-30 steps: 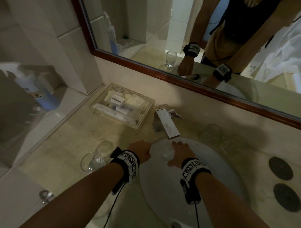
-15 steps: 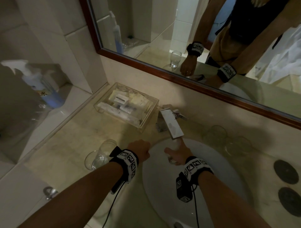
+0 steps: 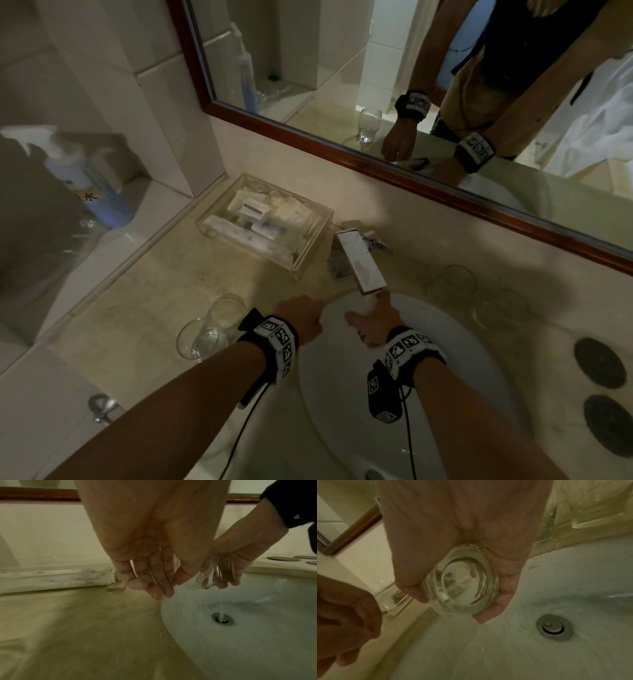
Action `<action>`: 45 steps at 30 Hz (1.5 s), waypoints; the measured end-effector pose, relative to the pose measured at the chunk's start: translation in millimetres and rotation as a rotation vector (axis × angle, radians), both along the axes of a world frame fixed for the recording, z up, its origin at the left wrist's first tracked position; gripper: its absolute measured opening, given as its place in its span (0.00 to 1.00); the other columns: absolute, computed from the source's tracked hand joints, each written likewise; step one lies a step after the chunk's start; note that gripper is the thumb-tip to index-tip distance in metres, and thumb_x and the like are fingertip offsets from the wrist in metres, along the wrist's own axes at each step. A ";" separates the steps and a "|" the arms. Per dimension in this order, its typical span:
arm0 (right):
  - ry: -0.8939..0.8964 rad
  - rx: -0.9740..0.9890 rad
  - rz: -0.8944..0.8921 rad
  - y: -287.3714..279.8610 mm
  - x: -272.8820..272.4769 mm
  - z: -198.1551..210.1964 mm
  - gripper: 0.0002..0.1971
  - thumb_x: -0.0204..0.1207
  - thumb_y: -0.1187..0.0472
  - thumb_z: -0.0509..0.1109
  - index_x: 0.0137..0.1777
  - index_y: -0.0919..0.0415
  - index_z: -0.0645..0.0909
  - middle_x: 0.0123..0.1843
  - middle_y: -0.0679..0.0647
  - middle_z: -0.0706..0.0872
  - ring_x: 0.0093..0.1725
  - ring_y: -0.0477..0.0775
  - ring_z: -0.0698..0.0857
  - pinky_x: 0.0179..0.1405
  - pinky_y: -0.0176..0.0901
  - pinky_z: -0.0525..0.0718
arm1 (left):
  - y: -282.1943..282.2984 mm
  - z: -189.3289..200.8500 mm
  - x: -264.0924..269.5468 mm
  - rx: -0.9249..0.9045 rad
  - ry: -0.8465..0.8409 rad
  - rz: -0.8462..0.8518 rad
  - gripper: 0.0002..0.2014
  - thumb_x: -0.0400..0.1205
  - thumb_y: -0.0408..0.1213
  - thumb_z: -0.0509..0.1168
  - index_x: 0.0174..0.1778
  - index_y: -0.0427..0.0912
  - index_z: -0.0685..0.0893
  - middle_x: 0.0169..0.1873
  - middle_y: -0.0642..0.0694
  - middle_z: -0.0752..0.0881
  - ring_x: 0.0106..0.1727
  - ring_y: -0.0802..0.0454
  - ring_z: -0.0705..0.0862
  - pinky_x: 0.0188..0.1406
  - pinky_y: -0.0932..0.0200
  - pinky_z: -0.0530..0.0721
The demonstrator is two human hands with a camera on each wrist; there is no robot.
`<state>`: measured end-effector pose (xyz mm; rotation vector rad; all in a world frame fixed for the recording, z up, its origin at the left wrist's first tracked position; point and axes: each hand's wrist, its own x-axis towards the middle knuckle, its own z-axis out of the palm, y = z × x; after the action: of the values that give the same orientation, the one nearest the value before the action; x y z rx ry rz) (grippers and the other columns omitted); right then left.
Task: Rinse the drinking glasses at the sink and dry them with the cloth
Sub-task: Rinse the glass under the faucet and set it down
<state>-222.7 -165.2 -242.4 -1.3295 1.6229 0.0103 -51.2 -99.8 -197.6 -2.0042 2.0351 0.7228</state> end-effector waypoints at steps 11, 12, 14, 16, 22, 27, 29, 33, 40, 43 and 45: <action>0.085 -0.168 0.270 -2.7 -9.2 23.9 0.49 0.61 0.51 0.85 0.79 0.56 0.62 0.68 0.61 0.76 0.60 0.59 0.83 0.50 0.45 0.87 | -16.8 -8.8 -15.3 -0.019 0.210 -0.007 0.34 0.80 0.44 0.67 0.78 0.41 0.59 0.69 0.41 0.73 0.69 0.42 0.73 0.66 0.47 0.74; 0.107 -0.182 0.304 -2.6 -9.6 26.4 0.49 0.62 0.51 0.85 0.80 0.58 0.61 0.72 0.60 0.72 0.69 0.60 0.77 0.63 0.47 0.81 | -19.2 -10.7 -18.2 -0.014 0.259 0.018 0.33 0.80 0.42 0.68 0.77 0.41 0.60 0.68 0.42 0.74 0.68 0.43 0.74 0.66 0.48 0.74; 0.115 -0.173 0.319 -1.7 -9.8 30.8 0.47 0.63 0.51 0.84 0.79 0.59 0.63 0.75 0.59 0.71 0.73 0.60 0.74 0.69 0.48 0.77 | -23.2 -13.7 -25.4 -0.001 0.425 0.143 0.26 0.80 0.35 0.68 0.72 0.39 0.67 0.63 0.41 0.79 0.63 0.43 0.78 0.60 0.54 0.76; 0.095 -0.164 0.304 -2.2 -11.3 30.1 0.44 0.63 0.52 0.84 0.77 0.58 0.66 0.72 0.57 0.75 0.68 0.59 0.79 0.64 0.48 0.82 | -27.7 -14.4 -31.5 0.029 0.587 0.304 0.18 0.80 0.28 0.67 0.65 0.33 0.75 0.53 0.38 0.83 0.55 0.43 0.81 0.53 0.58 0.76; 0.132 -0.193 0.440 -1.6 -15.4 34.0 0.53 0.61 0.53 0.86 0.81 0.58 0.58 0.76 0.57 0.68 0.74 0.57 0.72 0.67 0.45 0.76 | -32.6 -17.5 -32.5 0.060 0.634 0.412 0.06 0.78 0.28 0.70 0.45 0.41 0.79 0.41 0.43 0.83 0.44 0.53 0.85 0.48 0.62 0.81; 0.197 -0.248 0.477 -3.0 -15.8 36.0 0.45 0.64 0.58 0.83 0.78 0.59 0.61 0.72 0.60 0.69 0.70 0.60 0.74 0.68 0.49 0.78 | -34.6 -15.0 -37.1 0.126 0.894 0.556 0.11 0.81 0.14 0.56 0.43 0.33 0.77 0.33 0.43 0.78 0.33 0.54 0.79 0.31 0.69 0.81; 0.231 -0.247 0.491 -1.8 -16.4 36.1 0.44 0.65 0.56 0.82 0.77 0.60 0.62 0.71 0.60 0.72 0.71 0.60 0.74 0.69 0.49 0.76 | -33.8 -17.4 -39.3 0.099 0.872 0.545 0.11 0.81 0.15 0.55 0.53 0.29 0.79 0.33 0.43 0.78 0.33 0.53 0.78 0.30 0.70 0.82; 0.241 -0.266 0.489 -1.2 -17.7 33.5 0.43 0.65 0.56 0.82 0.77 0.59 0.64 0.70 0.59 0.74 0.70 0.60 0.75 0.67 0.48 0.77 | -33.0 -25.8 -40.3 0.074 0.767 0.480 0.09 0.79 0.24 0.65 0.55 0.29 0.81 0.45 0.37 0.83 0.50 0.43 0.83 0.58 0.47 0.83; 0.248 -0.282 0.503 -0.7 -14.9 33.8 0.42 0.65 0.52 0.81 0.76 0.59 0.65 0.70 0.58 0.75 0.69 0.58 0.76 0.64 0.46 0.78 | -31.1 -31.8 -38.4 0.080 0.558 0.288 0.13 0.76 0.33 0.73 0.54 0.30 0.86 0.56 0.34 0.86 0.59 0.40 0.83 0.57 0.58 0.78; 0.251 -0.278 0.551 -0.9 -14.3 33.7 0.51 0.63 0.55 0.83 0.81 0.60 0.57 0.76 0.59 0.67 0.71 0.61 0.74 0.67 0.51 0.79 | -30.6 -33.8 -37.6 0.110 0.598 0.319 0.11 0.77 0.32 0.72 0.52 0.29 0.87 0.53 0.34 0.86 0.57 0.41 0.84 0.53 0.59 0.76; 0.285 -0.284 0.605 -1.6 -15.5 34.2 0.52 0.66 0.59 0.82 0.83 0.62 0.51 0.78 0.60 0.65 0.70 0.62 0.75 0.66 0.50 0.80 | -29.4 -34.0 -37.2 0.110 0.623 0.326 0.11 0.77 0.33 0.73 0.49 0.28 0.87 0.45 0.37 0.84 0.50 0.46 0.82 0.53 0.56 0.78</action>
<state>-238.2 -166.7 -208.3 -2.0774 1.4220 0.3599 -88.4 -129.2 -231.6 -2.2660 1.8843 1.6630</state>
